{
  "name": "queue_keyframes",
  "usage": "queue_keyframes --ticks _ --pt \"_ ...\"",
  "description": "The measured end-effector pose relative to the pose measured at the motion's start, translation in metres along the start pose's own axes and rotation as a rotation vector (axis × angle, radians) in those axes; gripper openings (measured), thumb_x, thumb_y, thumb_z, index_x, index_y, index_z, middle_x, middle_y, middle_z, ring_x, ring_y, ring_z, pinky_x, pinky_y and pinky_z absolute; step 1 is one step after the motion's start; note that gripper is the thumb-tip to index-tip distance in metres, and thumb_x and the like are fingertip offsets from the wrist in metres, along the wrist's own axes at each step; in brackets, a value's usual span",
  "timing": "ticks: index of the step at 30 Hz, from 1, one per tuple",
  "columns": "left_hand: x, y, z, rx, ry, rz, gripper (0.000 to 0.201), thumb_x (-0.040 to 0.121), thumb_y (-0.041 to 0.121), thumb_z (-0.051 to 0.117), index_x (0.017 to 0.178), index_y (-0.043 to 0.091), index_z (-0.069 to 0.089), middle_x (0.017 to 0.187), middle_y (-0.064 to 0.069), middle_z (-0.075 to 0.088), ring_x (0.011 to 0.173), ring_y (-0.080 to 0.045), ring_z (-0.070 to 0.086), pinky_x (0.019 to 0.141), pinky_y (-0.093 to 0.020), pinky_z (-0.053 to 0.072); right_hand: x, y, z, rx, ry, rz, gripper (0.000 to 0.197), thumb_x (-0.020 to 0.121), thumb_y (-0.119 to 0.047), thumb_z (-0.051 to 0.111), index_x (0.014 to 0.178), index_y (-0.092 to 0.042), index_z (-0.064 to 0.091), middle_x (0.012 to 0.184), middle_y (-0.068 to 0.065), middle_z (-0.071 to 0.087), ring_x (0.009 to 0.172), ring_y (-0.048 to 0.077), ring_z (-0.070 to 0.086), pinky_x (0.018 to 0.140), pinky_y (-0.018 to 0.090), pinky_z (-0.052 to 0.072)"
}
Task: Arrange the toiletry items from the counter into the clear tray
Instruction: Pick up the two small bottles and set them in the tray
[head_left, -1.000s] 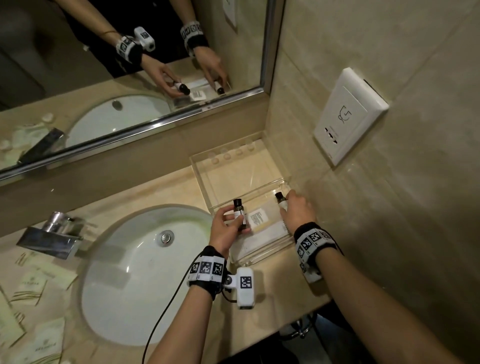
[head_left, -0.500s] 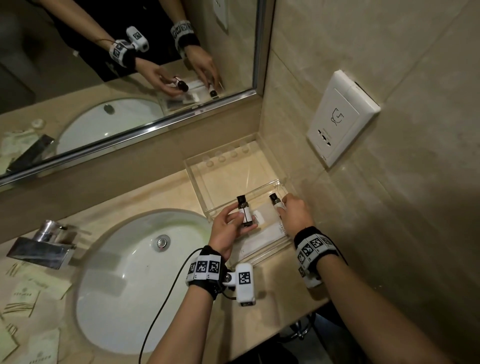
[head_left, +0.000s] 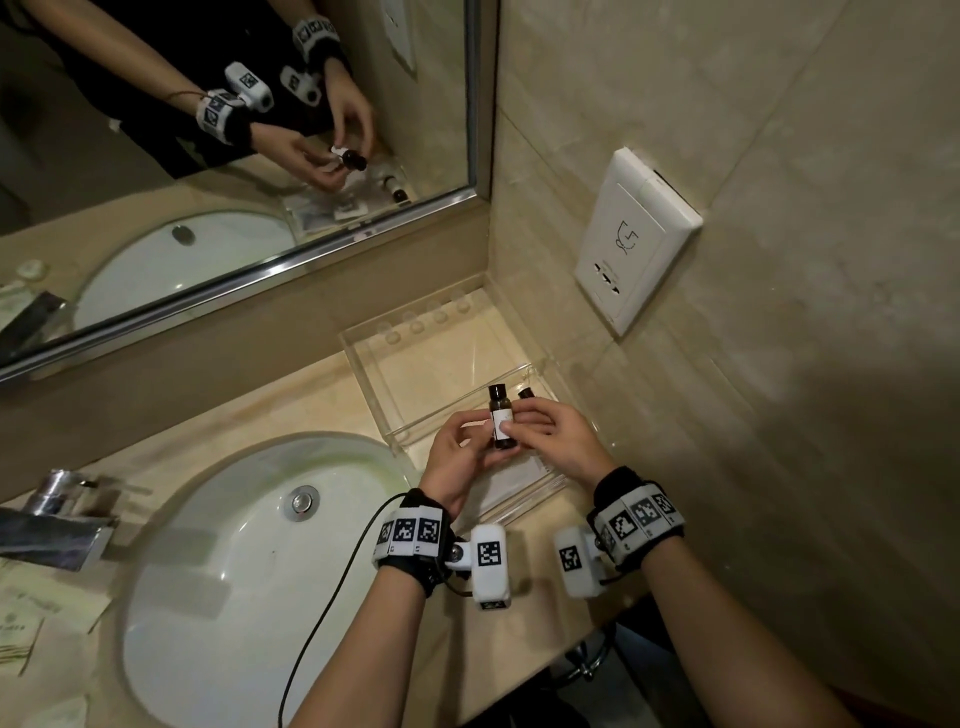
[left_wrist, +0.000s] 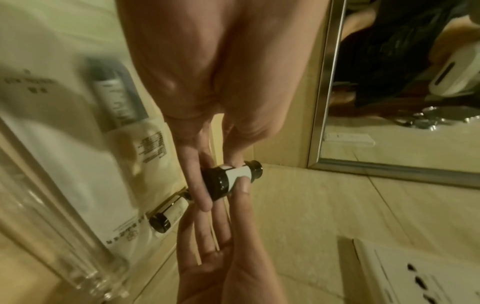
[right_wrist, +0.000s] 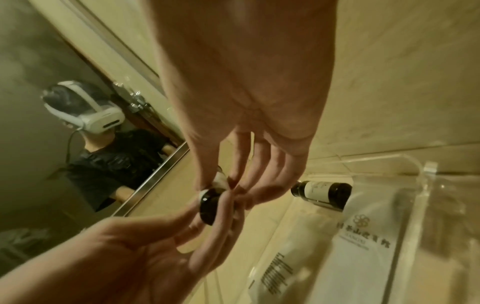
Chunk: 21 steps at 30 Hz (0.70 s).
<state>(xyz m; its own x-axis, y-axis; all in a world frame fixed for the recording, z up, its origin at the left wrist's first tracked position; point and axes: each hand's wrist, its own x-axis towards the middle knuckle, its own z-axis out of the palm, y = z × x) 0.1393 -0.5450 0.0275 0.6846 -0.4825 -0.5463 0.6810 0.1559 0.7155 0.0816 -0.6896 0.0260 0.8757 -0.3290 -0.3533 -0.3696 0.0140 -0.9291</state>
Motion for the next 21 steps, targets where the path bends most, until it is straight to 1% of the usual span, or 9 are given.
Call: queue_keyframes --ticks 2,4,7,9,12,14,16,19,21 --pt "0.005 -0.005 0.002 0.103 0.013 0.014 0.021 0.094 0.004 0.055 0.114 -0.004 0.053 0.113 -0.034 0.057 0.074 -0.027 0.073 0.07 -0.03 0.061 0.003 0.001 -0.004 0.034 0.036 0.069 0.025 0.079 -0.012 0.079 0.097 -0.02 0.065 0.088 0.001 0.072 0.079 0.01 0.071 0.075 0.022 0.058" --pt "0.012 -0.01 0.005 0.323 0.068 0.067 0.014 0.094 0.004 0.054 0.107 0.001 0.057 0.102 -0.024 0.06 0.075 -0.028 0.07 0.07 -0.031 0.061 0.009 0.007 -0.009 -0.053 0.17 0.102 0.03 0.075 -0.017 0.082 0.098 -0.019 0.063 0.09 0.003 0.071 0.079 0.014 0.071 0.078 0.031 0.06" --pt "0.026 -0.019 0.006 0.891 0.11 0.258 0.015 0.093 0.006 0.052 0.1 0.014 0.063 0.107 -0.006 0.062 0.094 -0.022 0.061 0.086 -0.033 0.053 0.013 0.009 -0.009 -0.468 0.349 0.058 0.029 0.08 -0.025 0.076 0.102 -0.015 0.061 0.083 -0.002 0.068 0.075 0.014 0.068 0.074 0.034 0.059" --pt "0.031 -0.026 0.005 1.117 0.06 0.335 0.022 0.092 0.005 0.049 0.103 0.015 0.065 0.114 -0.003 0.059 0.105 -0.018 0.055 0.095 -0.029 0.045 0.011 0.007 -0.005 -0.779 0.387 0.04 0.029 0.087 -0.027 0.069 0.109 -0.014 0.056 0.092 0.005 0.07 0.085 0.024 0.068 0.075 0.039 0.058" --pt "0.037 -0.035 0.005 1.276 -0.017 0.439 0.031 0.089 0.003 0.048 0.115 0.011 0.063 0.122 -0.003 0.057 0.116 -0.019 0.047 0.101 -0.02 0.033 0.012 0.007 0.001 -1.007 0.374 0.024 0.032 0.091 -0.021 0.064 0.116 -0.01 0.047 0.105 0.014 0.068 0.098 0.033 0.066 0.077 0.042 0.055" --pt "0.041 -0.038 0.007 1.349 -0.057 0.487 0.038 0.087 0.002 0.05 0.122 0.011 0.061 0.128 -0.003 0.057 0.121 -0.021 0.045 0.106 -0.023 0.031 0.014 0.007 0.003 -1.071 0.345 0.028 0.034 0.09 -0.015 0.063 0.118 -0.008 0.046 0.111 0.014 0.065 0.102 0.033 0.064 0.08 0.04 0.051" --pt "0.045 -0.04 0.01 1.409 -0.105 0.489 0.046 0.086 0.001 0.051 0.13 0.011 0.056 0.135 -0.004 0.053 0.127 -0.023 0.041 0.112 -0.027 0.027 0.016 0.007 0.004 -1.101 0.337 0.037 0.036 0.088 -0.009 0.064 0.119 -0.008 0.045 0.114 0.013 0.064 0.103 0.033 0.063 0.08 0.04 0.05" --pt "0.048 -0.044 0.014 1.486 -0.155 0.463 0.054 0.088 0.004 0.051 0.141 0.014 0.045 0.147 -0.003 0.044 0.139 -0.027 0.03 0.118 -0.036 0.023 0.016 0.006 0.006 -1.12 0.333 0.039 0.041 0.087 -0.008 0.066 0.121 -0.008 0.045 0.121 0.013 0.06 0.106 0.032 0.062 0.083 0.038 0.051" --pt "0.048 -0.046 0.015 1.501 -0.16 0.439 0.053 0.092 0.007 0.049 0.144 0.017 0.04 0.151 -0.003 0.038 0.144 -0.027 0.023 0.12 -0.037 0.019 0.016 0.005 0.006 -1.128 0.321 0.03 0.043 0.086 -0.008 0.068 0.122 -0.007 0.045 0.123 0.013 0.058 0.107 0.03 0.062 0.085 0.037 0.051"
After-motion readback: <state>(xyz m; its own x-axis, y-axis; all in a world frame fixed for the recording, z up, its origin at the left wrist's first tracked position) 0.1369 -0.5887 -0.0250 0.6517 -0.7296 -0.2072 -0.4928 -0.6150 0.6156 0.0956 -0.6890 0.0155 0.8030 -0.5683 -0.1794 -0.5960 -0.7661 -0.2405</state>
